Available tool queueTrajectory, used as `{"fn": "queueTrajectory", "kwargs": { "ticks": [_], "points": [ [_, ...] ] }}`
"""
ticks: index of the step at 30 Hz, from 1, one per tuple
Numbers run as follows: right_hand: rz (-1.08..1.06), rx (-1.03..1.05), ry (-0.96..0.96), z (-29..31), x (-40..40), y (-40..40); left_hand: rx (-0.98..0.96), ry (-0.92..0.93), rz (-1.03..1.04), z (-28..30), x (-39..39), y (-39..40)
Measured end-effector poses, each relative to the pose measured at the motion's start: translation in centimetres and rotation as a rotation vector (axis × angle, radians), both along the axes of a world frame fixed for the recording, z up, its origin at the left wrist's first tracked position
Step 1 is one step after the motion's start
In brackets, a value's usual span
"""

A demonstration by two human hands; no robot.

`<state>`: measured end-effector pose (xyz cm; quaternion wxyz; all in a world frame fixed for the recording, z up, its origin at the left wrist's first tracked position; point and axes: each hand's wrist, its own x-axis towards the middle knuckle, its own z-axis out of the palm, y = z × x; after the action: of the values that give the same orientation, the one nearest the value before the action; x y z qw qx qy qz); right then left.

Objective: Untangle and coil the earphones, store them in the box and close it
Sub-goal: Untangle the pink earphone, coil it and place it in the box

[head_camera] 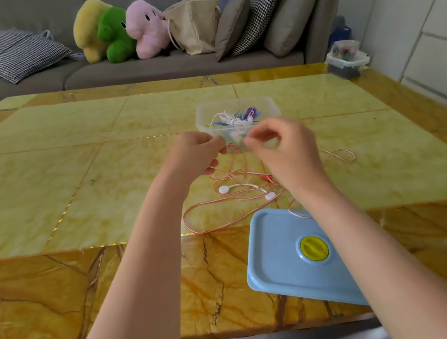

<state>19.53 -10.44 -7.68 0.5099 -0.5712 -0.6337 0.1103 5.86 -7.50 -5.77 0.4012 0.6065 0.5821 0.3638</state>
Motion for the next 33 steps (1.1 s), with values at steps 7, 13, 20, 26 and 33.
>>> {"fn": "queueTrajectory", "kwargs": {
  "ticks": [7,13,20,26,33],
  "points": [
    [0.141,-0.205,0.269,0.5,-0.4,0.0,0.015,-0.131,-0.183,0.6,0.2,-0.7],
    [0.171,-0.347,0.715,1.2,0.6,-0.2,0.001,-0.079,-0.161,0.6,-0.4,-0.7],
    [0.050,-0.419,1.043,1.3,0.9,0.2,0.006,0.015,-0.175,0.9,0.2,-1.0],
    [-0.002,-0.277,0.843,1.6,1.4,0.4,0.011,0.098,-0.090,0.6,-0.1,-0.7],
    [0.064,-0.247,0.655,2.2,0.9,0.0,0.218,-0.064,-0.202,1.5,0.4,-0.8]
  ]
}}
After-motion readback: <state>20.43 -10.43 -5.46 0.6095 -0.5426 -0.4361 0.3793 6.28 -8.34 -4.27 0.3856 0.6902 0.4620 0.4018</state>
